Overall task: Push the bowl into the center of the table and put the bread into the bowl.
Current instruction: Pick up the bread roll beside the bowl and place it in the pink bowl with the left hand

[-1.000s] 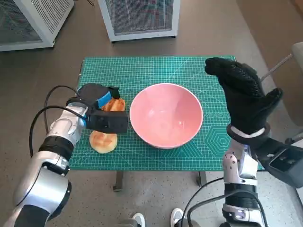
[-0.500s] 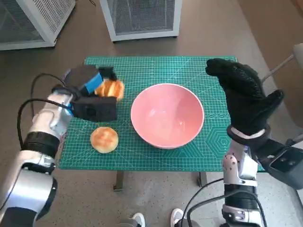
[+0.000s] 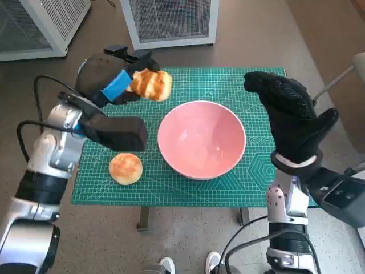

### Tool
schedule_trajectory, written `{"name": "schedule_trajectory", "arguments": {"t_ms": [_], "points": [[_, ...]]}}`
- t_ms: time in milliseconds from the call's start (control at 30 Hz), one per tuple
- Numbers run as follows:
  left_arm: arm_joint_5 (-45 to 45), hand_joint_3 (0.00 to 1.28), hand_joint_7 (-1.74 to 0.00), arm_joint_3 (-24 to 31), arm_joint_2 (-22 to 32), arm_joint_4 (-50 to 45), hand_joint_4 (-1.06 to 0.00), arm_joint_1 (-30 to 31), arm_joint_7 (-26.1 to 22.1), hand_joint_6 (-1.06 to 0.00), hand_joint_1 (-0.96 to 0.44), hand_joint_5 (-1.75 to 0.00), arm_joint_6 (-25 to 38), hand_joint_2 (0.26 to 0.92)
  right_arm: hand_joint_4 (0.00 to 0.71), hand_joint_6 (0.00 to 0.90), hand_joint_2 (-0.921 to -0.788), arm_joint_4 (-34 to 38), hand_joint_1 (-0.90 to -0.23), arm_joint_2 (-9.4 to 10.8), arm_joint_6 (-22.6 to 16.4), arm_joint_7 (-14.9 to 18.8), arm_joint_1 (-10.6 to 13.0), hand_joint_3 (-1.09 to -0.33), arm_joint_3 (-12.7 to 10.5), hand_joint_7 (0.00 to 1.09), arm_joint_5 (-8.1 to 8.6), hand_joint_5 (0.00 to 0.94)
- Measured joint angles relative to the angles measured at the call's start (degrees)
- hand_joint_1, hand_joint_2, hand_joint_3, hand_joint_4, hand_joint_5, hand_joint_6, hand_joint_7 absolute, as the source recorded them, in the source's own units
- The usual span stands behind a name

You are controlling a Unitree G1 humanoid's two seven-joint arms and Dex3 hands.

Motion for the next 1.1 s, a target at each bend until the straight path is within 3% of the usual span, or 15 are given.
{"name": "schedule_trajectory", "arguments": {"t_ms": [333,600,867,933,967,1000,1033,1067,1100], "points": [[0.7,0.02,-1.13,-0.9,-3.5,-8.5,-0.75,1.4,-1.8,-0.69,0.0,-1.07,-1.9,0.92,0.283,0.156,-0.921,-0.1,-0.45,-0.1,-0.1,0.0,0.4,-0.39,0.2,0.46,-0.14,0.001],[0.6,0.05,-1.17,-3.7,-6.8,-7.6,-0.69,1.5,-3.6,-0.66,0.0,-1.13,-6.2,0.92,0.283,0.153,-0.921,-0.2,-0.446,-0.2,-0.2,0.0,1.0,-0.396,0.3,0.46,-0.2,0.001],[0.3,0.07,-0.96,-5.9,-9.9,-2.1,-0.66,1.4,-5.7,-0.7,0.0,-1.32,-9.6,0.914,0.282,0.15,-0.921,-1.2,-0.451,-0.2,-0.1,0.0,1.7,-0.397,0.4,0.47,-0.2,0.0],[0.1,0.11,-1.1,-6.1,-10.3,-0.5,-0.61,1.4,-6.4,-0.62,0.0,-1.31,-10.1,0.918,0.282,0.149,-0.921,-1.6,-0.453,-0.3,-0.1,0.0,2.1,-0.397,0.4,0.47,-0.2,0.0],[0.0,0.11,-1.04,-6.1,-10.4,0.1,-0.54,1.3,-6.8,-0.56,-0.01,-1.17,-10.3,0.907,0.282,0.149,-0.921,-1.7,-0.453,-0.3,-0.1,0.0,2.2,-0.396,0.4,0.47,-0.2,0.0],[0.0,0.1,-0.89,-6.1,-10.5,0.6,-0.47,1.3,-7.3,-0.49,-0.02,-0.88,-10.3,0.895,0.282,0.149,-0.921,-1.9,-0.453,-0.4,-0.1,0.0,2.3,-0.396,0.4,0.47,-0.2,0.0],[0.0,0.09,-0.74,-6.1,-10.5,1.1,-0.33,1.3,-7.7,-0.36,-0.07,-0.6,-10.3,0.881,0.282,0.148,-0.921,-2.1,-0.453,-0.4,0.0,0.0,2.4,-0.396,0.4,0.47,-0.2,0.0],[0.1,0.07,-0.62,-6.2,-10.5,1.4,-0.25,1.3,-8.0,-0.29,-0.1,-0.4,-10.2,0.875,0.282,0.148,-0.921,-2.3,-0.453,-0.5,0.0,0.0,2.4,-0.396,0.4,0.47,-0.2,0.0],[0.2,0.06,-0.57,-6.2,-10.5,1.7,-0.21,1.3,-8.3,-0.24,-0.14,-0.32,-10.1,0.871,0.282,0.148,-0.921,-2.5,-0.452,-0.5,0.1,0.0,2.5,-0.396,0.4,0.47,-0.2,0.0]]}}
